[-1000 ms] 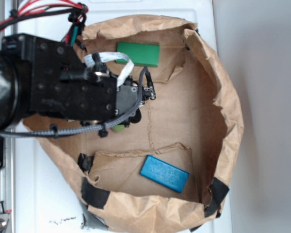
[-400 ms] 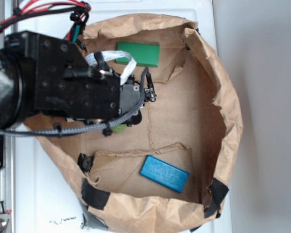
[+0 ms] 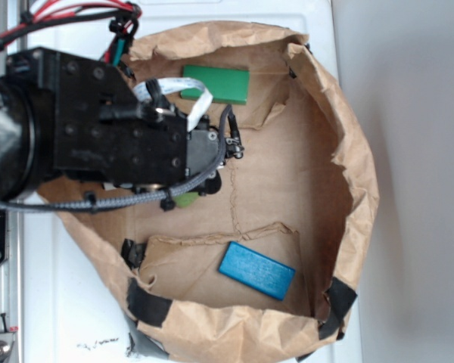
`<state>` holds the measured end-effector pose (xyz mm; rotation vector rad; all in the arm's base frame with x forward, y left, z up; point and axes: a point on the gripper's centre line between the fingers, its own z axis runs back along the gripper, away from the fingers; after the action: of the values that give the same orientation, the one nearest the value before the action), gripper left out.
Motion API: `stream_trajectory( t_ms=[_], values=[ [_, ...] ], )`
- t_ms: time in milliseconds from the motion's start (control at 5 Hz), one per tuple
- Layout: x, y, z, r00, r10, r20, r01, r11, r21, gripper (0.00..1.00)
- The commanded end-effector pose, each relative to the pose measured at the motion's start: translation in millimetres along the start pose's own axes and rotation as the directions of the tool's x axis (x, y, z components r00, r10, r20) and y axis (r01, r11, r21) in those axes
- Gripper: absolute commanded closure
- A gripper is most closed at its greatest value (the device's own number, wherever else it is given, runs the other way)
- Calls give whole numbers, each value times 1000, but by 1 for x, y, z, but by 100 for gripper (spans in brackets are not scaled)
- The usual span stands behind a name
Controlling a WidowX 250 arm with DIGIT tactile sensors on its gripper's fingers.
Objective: Grab the green animal.
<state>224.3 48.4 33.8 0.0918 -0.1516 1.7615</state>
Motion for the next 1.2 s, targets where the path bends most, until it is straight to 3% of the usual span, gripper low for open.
stream_trajectory(
  t_ms=[0, 400, 600, 1000],
  values=[
    [8, 0, 12, 1000, 13, -12, -13, 999, -47, 0],
    [6, -11, 3, 999, 37, -13, -38, 998, -53, 0],
    [6, -21, -2, 998, 51, -43, -53, 997, -54, 0],
    [1, -22, -8, 997, 64, -40, -67, 995, -73, 0]
  ],
)
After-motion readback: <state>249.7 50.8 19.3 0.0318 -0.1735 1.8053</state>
